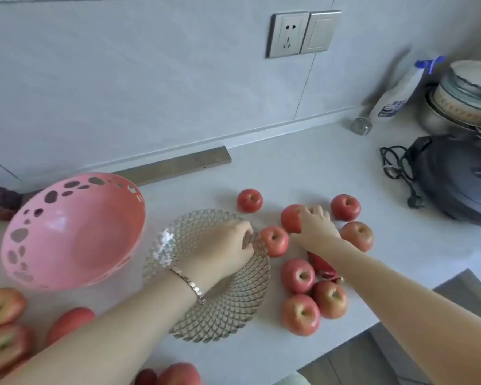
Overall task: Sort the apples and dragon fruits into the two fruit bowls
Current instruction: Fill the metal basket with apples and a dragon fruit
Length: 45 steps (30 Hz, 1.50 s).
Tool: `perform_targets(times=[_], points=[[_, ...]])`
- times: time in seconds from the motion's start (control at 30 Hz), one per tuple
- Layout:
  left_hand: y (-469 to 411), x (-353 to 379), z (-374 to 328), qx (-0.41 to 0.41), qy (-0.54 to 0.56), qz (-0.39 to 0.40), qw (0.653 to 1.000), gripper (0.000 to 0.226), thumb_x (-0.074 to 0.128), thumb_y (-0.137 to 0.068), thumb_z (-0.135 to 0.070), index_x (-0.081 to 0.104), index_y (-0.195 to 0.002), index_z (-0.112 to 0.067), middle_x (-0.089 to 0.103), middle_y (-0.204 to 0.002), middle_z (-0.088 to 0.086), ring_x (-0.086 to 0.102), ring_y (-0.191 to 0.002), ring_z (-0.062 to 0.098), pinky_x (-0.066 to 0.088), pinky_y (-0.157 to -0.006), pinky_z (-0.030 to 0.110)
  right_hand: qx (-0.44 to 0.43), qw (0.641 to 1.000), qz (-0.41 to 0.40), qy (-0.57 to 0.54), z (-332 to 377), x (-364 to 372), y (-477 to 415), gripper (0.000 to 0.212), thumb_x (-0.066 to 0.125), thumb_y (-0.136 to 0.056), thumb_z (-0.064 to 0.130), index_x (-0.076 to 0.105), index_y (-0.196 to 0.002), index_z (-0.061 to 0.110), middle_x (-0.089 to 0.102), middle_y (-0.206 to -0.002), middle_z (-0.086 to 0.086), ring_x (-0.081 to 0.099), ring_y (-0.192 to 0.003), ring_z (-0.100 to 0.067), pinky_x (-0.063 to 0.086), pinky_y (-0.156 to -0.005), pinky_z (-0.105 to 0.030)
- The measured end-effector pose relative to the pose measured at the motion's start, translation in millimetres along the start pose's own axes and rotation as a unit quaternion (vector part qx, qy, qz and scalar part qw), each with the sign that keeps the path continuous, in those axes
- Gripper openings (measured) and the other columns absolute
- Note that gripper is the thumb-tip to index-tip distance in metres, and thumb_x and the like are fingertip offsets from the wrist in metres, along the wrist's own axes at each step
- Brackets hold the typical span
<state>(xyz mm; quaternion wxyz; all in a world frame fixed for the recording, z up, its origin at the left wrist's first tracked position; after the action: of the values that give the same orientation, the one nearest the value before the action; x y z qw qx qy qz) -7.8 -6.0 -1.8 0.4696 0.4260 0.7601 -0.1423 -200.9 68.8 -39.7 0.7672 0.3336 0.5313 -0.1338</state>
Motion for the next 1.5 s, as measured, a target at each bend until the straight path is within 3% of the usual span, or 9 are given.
perform_targets(times=[0.13, 0.3, 0.47, 0.63, 0.8, 0.87, 1.1, 1.33, 1.5], points=[[-36.6, 27.3, -25.3, 0.013, -0.096, -0.035, 0.995, 0.031, 0.054, -0.079, -0.029, 0.054, -0.108, -0.019, 0.056, -0.112, -0.002, 0.051, -0.107, 0.022, 0.037, -0.094, 0.033, -0.033, 0.998, 0.047, 0.029, -11.6, 4.5, -34.9, 0.076, 0.067, -0.077, 0.030, 0.025, -0.140, 0.029, 0.030, -0.138, -0.013, 0.036, -0.124, -0.035, 0.039, -0.097, -0.042], [-70.5, 68.4, -42.6, -0.059, -0.170, 0.078, 0.981, 0.054, 0.059, -0.077, -0.031, 0.039, -0.126, -0.017, 0.043, -0.132, 0.004, 0.046, -0.120, 0.025, 0.017, -0.114, 0.044, -0.060, 0.994, 0.090, 0.018, -29.2, 18.4, -71.9, 0.075, 0.068, -0.073, 0.031, 0.027, -0.136, 0.037, 0.035, -0.131, -0.008, 0.045, -0.115, -0.034, 0.047, -0.085, -0.040], [-98.0, 93.1, -49.0, -0.095, -0.274, 0.183, 0.939, 0.068, 0.059, -0.082, -0.018, 0.025, -0.141, -0.017, 0.037, -0.140, 0.014, 0.039, -0.129, 0.031, -0.001, -0.116, 0.050, -0.047, 0.994, 0.049, -0.090, -47.2, 11.2, -76.1, 0.074, 0.071, -0.063, 0.036, 0.035, -0.128, 0.034, 0.041, -0.116, -0.008, 0.056, -0.098, -0.033, 0.049, -0.076, -0.035], [-108.1, 91.5, -57.0, -0.081, -0.242, 0.158, 0.954, 0.073, 0.068, -0.072, -0.025, 0.031, -0.135, -0.017, 0.041, -0.131, 0.016, 0.041, -0.121, 0.033, 0.020, -0.110, 0.045, -0.039, 0.983, -0.022, -0.176, -57.9, -14.7, -64.5, 0.073, 0.074, -0.062, 0.037, 0.038, -0.124, 0.033, 0.041, -0.115, -0.004, 0.057, -0.095, -0.028, 0.050, -0.075, -0.034], [-79.8, 54.3, -58.6, -0.090, -0.073, -0.092, 0.989, 0.076, 0.071, -0.062, -0.035, 0.040, -0.130, -0.025, 0.042, -0.125, 0.010, 0.044, -0.110, 0.032, 0.043, -0.083, 0.037, -0.036, 0.965, -0.056, -0.252, -50.1, -37.6, -51.7, 0.078, 0.077, -0.064, 0.032, 0.034, -0.129, 0.029, 0.040, -0.122, -0.004, 0.049, -0.090, -0.021, 0.042, -0.075, -0.030], [-56.0, 38.3, -42.6, -0.136, -0.046, -0.120, 0.982, 0.076, 0.072, -0.063, -0.039, 0.037, -0.130, -0.029, 0.039, -0.127, 0.006, 0.040, -0.114, 0.027, 0.047, -0.081, 0.036, -0.055, 0.964, -0.040, -0.257, -37.4, -38.6, -43.1, 0.081, 0.078, -0.064, 0.031, 0.031, -0.131, 0.026, 0.040, -0.126, -0.004, 0.053, -0.096, -0.023, 0.045, -0.079, -0.032], [22.8, 33.0, 52.8, -0.311, -0.093, -0.025, 0.946, 0.078, 0.072, -0.069, -0.034, 0.031, -0.135, -0.028, 0.037, -0.137, 0.003, 0.035, -0.124, 0.028, 0.047, -0.088, 0.033, -0.249, 0.957, 0.071, -0.128, 48.2, 0.6, -3.6, 0.077, 0.076, -0.060, 0.031, 0.037, -0.126, 0.023, 0.044, -0.122, -0.002, 0.052, -0.106, -0.024, 0.047, -0.085, -0.034], [42.4, 54.7, 84.4, -0.302, -0.150, -0.008, 0.941, 0.081, 0.069, -0.072, -0.039, 0.027, -0.139, -0.021, 0.039, -0.138, 0.002, 0.038, -0.121, 0.027, 0.041, -0.097, 0.033, -0.322, 0.940, 0.076, 0.080, 126.6, 60.1, -0.8, 0.078, 0.071, -0.069, 0.019, 0.029, -0.134, 0.022, 0.039, -0.129, -0.008, 0.040, -0.116, -0.031, 0.046, -0.088, -0.041], [41.4, 57.4, 89.6, -0.304, -0.134, 0.002, 0.943, 0.083, 0.066, -0.076, -0.037, 0.018, -0.142, -0.020, 0.024, -0.147, 0.009, 0.031, -0.130, 0.030, 0.035, -0.106, 0.037, -0.329, 0.936, 0.058, 0.109, 137.0, 81.2, -6.1, 0.079, 0.071, -0.072, 0.015, 0.024, -0.135, 0.013, 0.037, -0.137, -0.008, 0.039, -0.122, -0.031, 0.045, -0.093, -0.041]])
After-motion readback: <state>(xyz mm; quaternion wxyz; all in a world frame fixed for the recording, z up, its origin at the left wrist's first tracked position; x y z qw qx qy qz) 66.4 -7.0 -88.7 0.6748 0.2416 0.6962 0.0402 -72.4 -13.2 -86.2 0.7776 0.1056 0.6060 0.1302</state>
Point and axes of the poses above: each hand's wrist, its own y-axis away from the middle knuckle, its own x-axis out of the palm, z = x × y, the point moved 1 cm from there along -y, towards the middle knuckle
